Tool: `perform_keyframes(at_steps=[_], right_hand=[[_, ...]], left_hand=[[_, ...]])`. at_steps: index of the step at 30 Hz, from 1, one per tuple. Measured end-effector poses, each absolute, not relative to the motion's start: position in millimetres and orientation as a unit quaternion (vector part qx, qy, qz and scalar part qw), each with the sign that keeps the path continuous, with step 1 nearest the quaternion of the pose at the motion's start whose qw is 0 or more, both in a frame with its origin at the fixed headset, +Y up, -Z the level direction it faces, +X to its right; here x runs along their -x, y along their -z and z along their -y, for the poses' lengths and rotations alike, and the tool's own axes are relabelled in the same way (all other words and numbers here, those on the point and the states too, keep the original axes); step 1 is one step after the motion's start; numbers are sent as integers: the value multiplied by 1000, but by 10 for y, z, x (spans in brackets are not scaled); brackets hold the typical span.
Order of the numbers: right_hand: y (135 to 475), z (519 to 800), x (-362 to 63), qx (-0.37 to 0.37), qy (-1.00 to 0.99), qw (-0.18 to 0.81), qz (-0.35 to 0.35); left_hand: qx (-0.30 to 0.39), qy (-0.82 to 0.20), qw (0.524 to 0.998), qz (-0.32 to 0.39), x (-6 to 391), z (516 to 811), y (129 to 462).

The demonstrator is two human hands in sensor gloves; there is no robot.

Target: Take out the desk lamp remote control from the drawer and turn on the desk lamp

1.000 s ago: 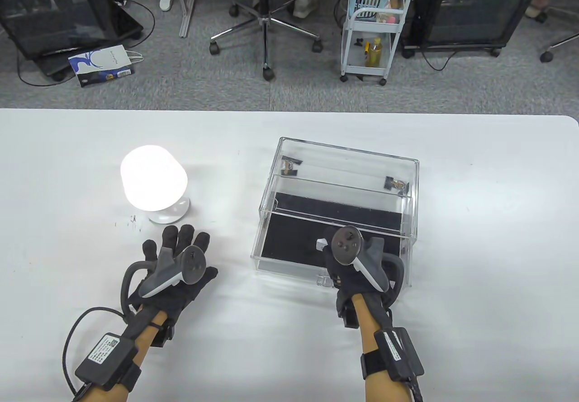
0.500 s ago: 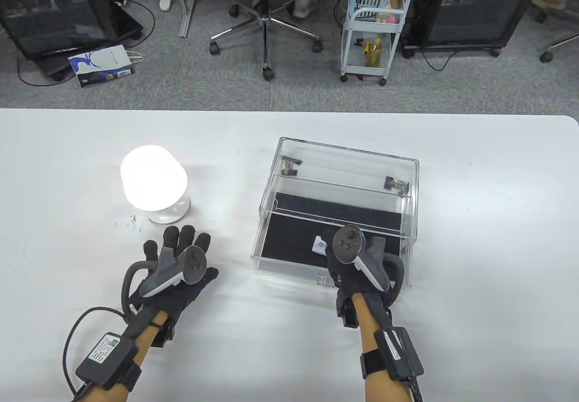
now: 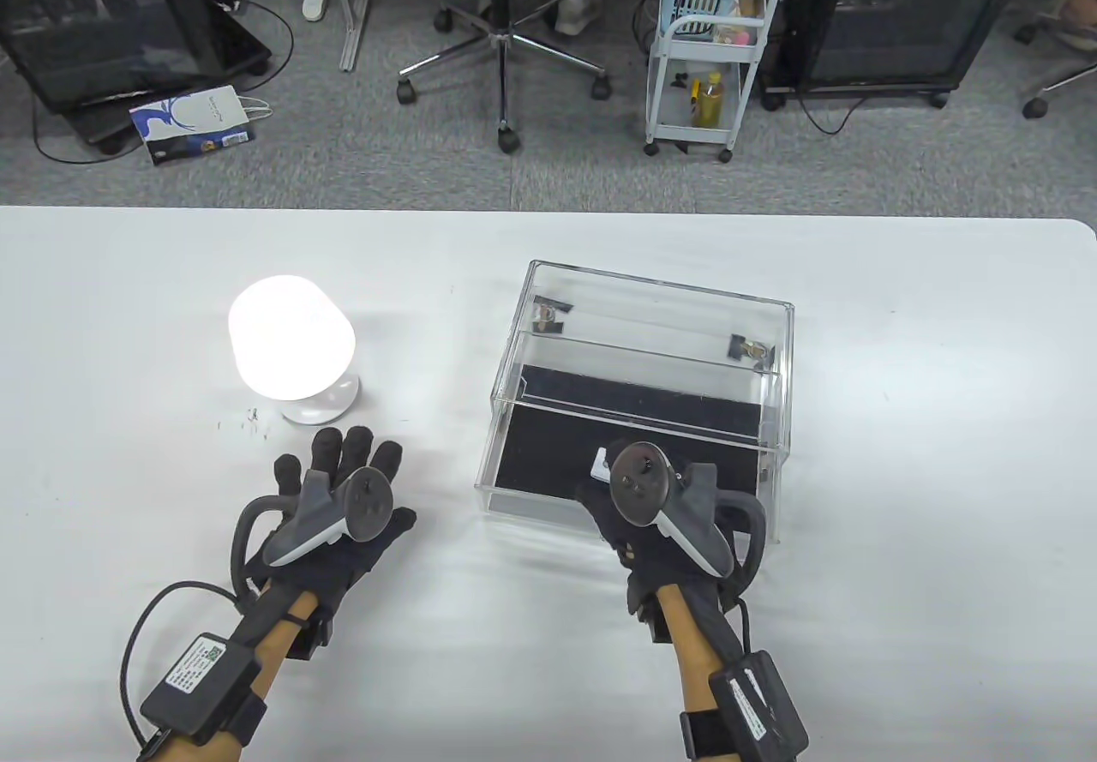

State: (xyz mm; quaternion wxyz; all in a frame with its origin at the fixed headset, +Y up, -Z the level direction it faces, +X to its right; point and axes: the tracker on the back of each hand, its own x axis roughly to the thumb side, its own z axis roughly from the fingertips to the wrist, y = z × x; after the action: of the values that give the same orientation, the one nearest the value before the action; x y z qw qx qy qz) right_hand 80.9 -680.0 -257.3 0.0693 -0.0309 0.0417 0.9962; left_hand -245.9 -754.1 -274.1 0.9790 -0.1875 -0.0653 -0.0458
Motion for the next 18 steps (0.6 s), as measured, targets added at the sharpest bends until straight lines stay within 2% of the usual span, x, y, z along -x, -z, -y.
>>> perform_keyframes(at_steps=[2,4,7,12,15,18], right_hand=[[2542,6769,-830,57,-995,66,-42],[2523,6758,-854,42,-994,72,-63],[2529,6748,-875,58,-996,38,-58],[2570,6989,-853,96,-978,1,-183],[2593,7191,-824,117,-965,-31,-233],[2616,7357,-812,130,-956,-22,-262]], left_hand=[[185,45,979,65,2465,7527,2730],[186,43,980,62,2472,7522,2726],[189,45,979,59,2465,7523,2718],[187,48,979,62,2448,7513,2700],[188,48,979,62,2451,7519,2707],[190,50,979,60,2454,7520,2708]])
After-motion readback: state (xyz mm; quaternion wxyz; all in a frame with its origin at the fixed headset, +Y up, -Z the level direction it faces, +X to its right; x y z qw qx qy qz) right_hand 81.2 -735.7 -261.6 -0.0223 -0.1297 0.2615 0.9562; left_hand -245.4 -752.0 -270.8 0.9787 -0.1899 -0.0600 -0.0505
